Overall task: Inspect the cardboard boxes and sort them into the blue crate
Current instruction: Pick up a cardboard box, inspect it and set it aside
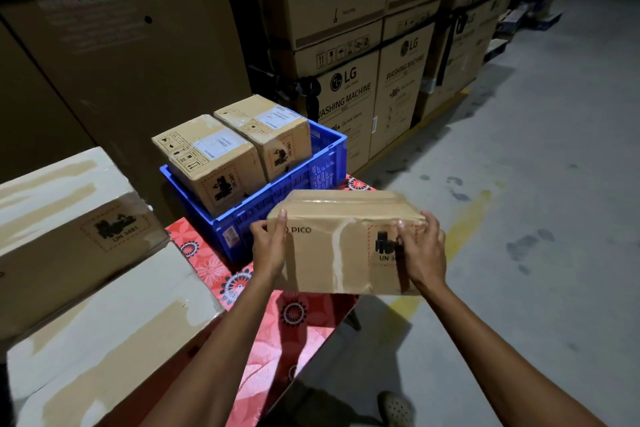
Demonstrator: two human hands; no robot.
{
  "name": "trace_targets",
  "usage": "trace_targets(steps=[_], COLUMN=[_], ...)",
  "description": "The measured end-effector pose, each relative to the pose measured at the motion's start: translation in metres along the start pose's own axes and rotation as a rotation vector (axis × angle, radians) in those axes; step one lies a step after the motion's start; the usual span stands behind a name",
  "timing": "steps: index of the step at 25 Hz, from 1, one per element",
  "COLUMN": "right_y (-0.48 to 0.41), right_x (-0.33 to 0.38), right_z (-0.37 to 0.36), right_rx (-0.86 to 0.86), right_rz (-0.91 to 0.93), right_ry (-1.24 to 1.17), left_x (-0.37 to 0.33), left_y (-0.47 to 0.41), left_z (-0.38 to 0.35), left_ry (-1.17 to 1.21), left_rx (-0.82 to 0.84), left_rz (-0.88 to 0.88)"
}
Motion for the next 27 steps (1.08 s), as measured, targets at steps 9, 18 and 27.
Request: trace_targets(steps=[9, 18, 27], right_y=[0.005, -0.01, -0.014], right_x=[-0.05, -0.042, -0.051], right_z=[-0.011, -0.043, -0.052], right_rx=[0.234, 0.352, 0.335], right_rz=[-0.195, -0.184, -0.188], right_ry=[0.296, 0.593, 0.643], left_x=[0.129, 0.057, 0.063], left_y=[-0.05, -0.01, -0.011], left_z=[-0.017, -0.027, -0.033], left_ry=[-0.177, -0.718, -0.789], left_rx=[0.222, 0.203, 0.164], left_rz=[0.128, 0.015, -0.027])
Point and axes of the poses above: each hand's wrist, its own y-axis away from the middle knuckle, its own z-axis out of the back of the hand, x = y × z, the point moved 3 cm from there along -y, towards the middle knuckle, and after that the axes turned 12 degrees about -x, right-handed, at the moved point
